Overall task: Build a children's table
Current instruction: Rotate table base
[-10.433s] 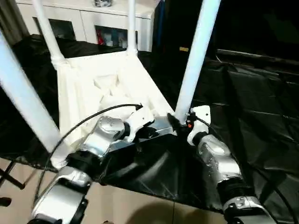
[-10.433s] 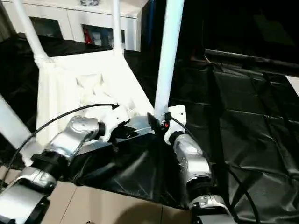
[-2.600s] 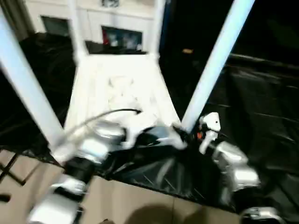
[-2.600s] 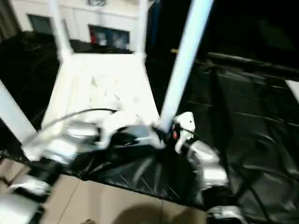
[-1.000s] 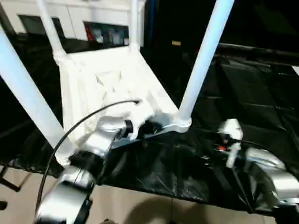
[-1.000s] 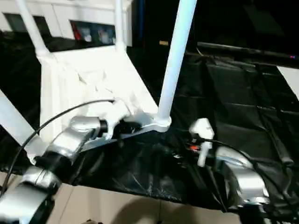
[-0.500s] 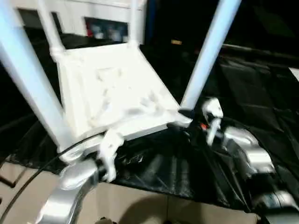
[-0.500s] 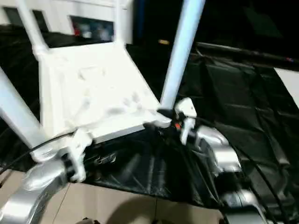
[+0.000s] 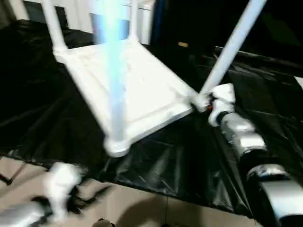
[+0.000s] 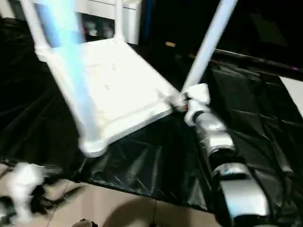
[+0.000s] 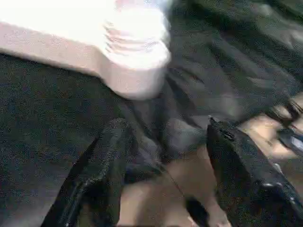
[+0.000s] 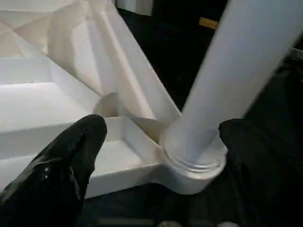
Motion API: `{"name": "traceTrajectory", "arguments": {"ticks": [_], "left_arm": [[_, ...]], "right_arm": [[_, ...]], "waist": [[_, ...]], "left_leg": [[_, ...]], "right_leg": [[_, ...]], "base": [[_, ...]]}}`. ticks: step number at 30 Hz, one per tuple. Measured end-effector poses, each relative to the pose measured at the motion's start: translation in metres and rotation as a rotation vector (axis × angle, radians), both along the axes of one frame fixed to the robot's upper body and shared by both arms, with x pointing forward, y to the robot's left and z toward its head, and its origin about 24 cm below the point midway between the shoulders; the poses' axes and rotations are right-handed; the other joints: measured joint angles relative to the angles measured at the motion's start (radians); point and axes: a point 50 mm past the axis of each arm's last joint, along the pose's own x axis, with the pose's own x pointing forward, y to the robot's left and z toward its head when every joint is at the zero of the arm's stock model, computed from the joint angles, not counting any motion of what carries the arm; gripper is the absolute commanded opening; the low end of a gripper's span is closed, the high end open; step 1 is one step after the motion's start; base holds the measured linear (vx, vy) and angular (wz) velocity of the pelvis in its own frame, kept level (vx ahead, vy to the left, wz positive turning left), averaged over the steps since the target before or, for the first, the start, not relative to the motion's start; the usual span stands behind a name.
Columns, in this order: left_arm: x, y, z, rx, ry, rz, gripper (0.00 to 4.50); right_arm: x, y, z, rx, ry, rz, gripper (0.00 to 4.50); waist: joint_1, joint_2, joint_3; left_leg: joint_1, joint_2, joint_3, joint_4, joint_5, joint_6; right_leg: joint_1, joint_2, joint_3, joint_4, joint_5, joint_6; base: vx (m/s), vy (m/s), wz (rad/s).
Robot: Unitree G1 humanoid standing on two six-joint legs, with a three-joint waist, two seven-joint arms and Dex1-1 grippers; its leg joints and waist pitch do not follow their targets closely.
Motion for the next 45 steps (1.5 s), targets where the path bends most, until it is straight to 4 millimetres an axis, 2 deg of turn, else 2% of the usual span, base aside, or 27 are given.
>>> {"name": "traceTrajectory", "arguments": {"ticks": [4,11,12,17,23,28,31,35,41,45], "left_arm": [[0.031,-0.009,0.022,-0.107,-0.141,0.005,3.42],[0.083,-0.024,0.033,-0.212,-0.219,0.02,3.95],[0.091,-0.028,0.035,-0.234,-0.224,0.013,4.14],[0.099,-0.051,0.042,-0.335,-0.219,-0.096,4.43],[0.101,-0.085,0.046,-0.401,-0.175,-0.296,4.43],[0.108,-0.099,0.042,-0.397,-0.156,-0.357,4.43],[0.114,-0.108,0.04,-0.396,-0.148,-0.365,4.43],[0.115,-0.123,0.042,-0.424,-0.153,-0.391,4.43],[0.109,-0.164,0.04,-0.484,-0.132,-0.482,4.43],[0.114,-0.194,0.039,-0.493,-0.141,-0.51,4.43]], "right_arm": [[-0.007,0.007,-0.011,0.021,0.01,0.04,4.5],[-0.034,0.015,-0.05,0.043,0.094,0.0,4.5],[-0.037,0.017,-0.053,0.039,0.103,-0.006,4.5],[-0.038,0.027,-0.057,0.013,0.123,0.002,4.5],[-0.032,0.045,-0.059,-0.001,0.154,0.028,4.5],[-0.021,0.054,-0.046,-0.008,0.128,0.042,4.5],[-0.02,0.059,-0.048,-0.007,0.145,0.054,4.5],[-0.021,0.065,-0.052,-0.001,0.173,0.075,4.5],[-0.023,0.062,-0.057,-0.003,0.2,0.052,4.5],[-0.022,0.063,-0.056,0.0,0.205,0.036,4.5]], "waist": [[-0.003,-0.007,-0.005],[-0.002,-0.009,-0.006],[-0.003,-0.007,-0.005],[-0.007,0.0,-0.004],[-0.009,0.006,-0.001],[-0.009,0.005,-0.002],[-0.008,0.004,-0.003],[-0.016,0.003,-0.003],[-0.031,0.003,-0.003],[-0.03,0.005,-0.002]], "left_leg": [[-0.001,0.001,0.0,0.006,0.0,0.0],[-0.003,0.001,-0.002,0.013,0.0,0.0],[-0.003,0.001,-0.003,0.014,0.0,0.0],[-0.003,0.001,-0.003,0.014,0.0,0.0],[-0.003,0.001,-0.003,0.014,0.0,-0.001],[-0.003,0.001,-0.003,0.014,0.001,-0.001],[-0.003,0.001,-0.002,0.015,0.001,-0.001],[-0.003,0.001,-0.002,0.015,0.001,-0.001],[-0.003,0.001,-0.002,0.015,0.001,-0.001],[-0.002,0.001,-0.002,0.015,0.001,-0.001]], "right_leg": [[-0.003,0.001,0.001,0.007,-0.001,0.0],[-0.005,0.001,0.002,0.013,0.0,0.0],[-0.005,0.001,0.002,0.013,0.001,-0.001],[-0.005,0.001,0.002,0.013,0.004,-0.001],[-0.006,0.001,0.002,0.015,0.004,-0.002],[-0.005,0.001,0.002,0.015,0.004,-0.002],[-0.005,0.001,0.002,0.015,0.004,-0.002],[-0.005,0.001,0.002,0.015,0.004,-0.002],[-0.007,0.001,0.002,0.014,0.004,-0.002],[-0.007,0.003,0.001,0.015,0.005,-0.004]], "base": [[0.0,0.0,0.0],[0.0,0.0,0.0],[0.0,0.0,0.0],[0.0,0.0,0.0],[0.0,0.0,0.0],[0.0,0.0,0.0],[0.0,0.0,0.0],[0.0,0.0,0.0],[0.0,0.0,0.0],[0.0,0.0,0.0]]}}
